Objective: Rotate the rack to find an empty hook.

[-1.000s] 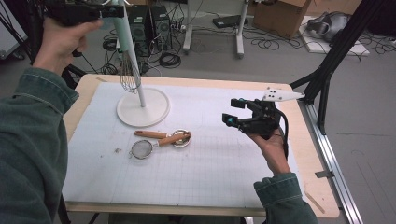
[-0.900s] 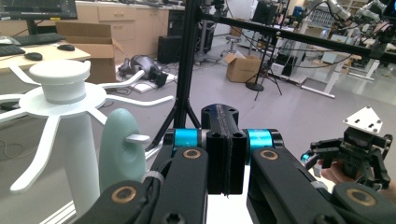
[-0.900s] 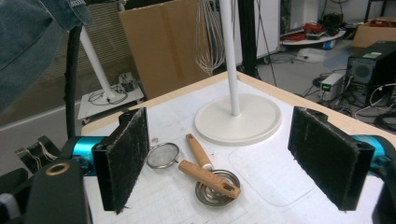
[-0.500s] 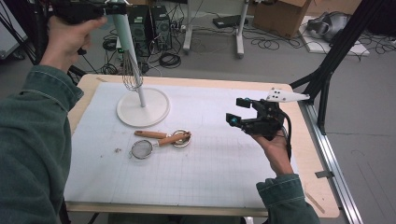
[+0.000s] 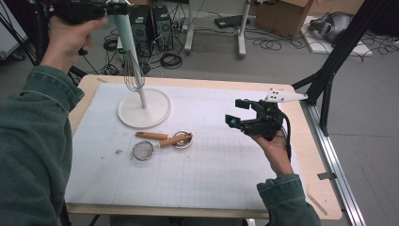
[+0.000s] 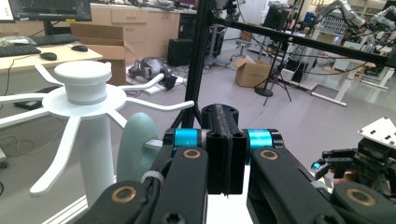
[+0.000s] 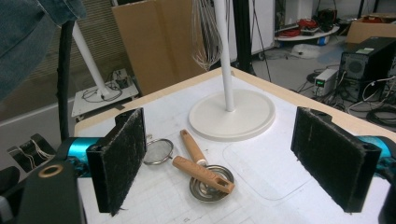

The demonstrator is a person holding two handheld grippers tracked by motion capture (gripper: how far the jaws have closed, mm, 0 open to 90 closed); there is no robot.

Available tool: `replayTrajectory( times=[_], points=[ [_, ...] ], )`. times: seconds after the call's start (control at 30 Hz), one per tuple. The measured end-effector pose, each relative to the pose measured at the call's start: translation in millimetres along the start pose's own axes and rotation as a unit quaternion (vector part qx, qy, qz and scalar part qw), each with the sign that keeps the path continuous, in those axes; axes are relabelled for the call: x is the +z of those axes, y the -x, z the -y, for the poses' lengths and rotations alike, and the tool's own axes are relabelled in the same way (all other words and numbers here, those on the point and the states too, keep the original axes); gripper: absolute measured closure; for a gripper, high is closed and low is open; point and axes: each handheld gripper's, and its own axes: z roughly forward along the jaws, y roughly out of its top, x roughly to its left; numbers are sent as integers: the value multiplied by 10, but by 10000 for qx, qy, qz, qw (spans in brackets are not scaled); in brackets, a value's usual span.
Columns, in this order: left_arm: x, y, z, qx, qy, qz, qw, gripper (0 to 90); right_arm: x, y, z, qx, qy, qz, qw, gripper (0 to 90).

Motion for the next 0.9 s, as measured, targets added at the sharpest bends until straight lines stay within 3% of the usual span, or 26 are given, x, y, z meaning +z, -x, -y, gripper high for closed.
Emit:
replayTrajectory(
  times=[0.27,0.9],
  points=[
    [9,20,-13,11,9,-1,10000,896,-21,-23,-6,-30,24,17,10000,171],
    [-149,-28,-35,-33,171,-367,9992,896,-2,-48,-7,-77,-17,-20,10000,171]
  ],
)
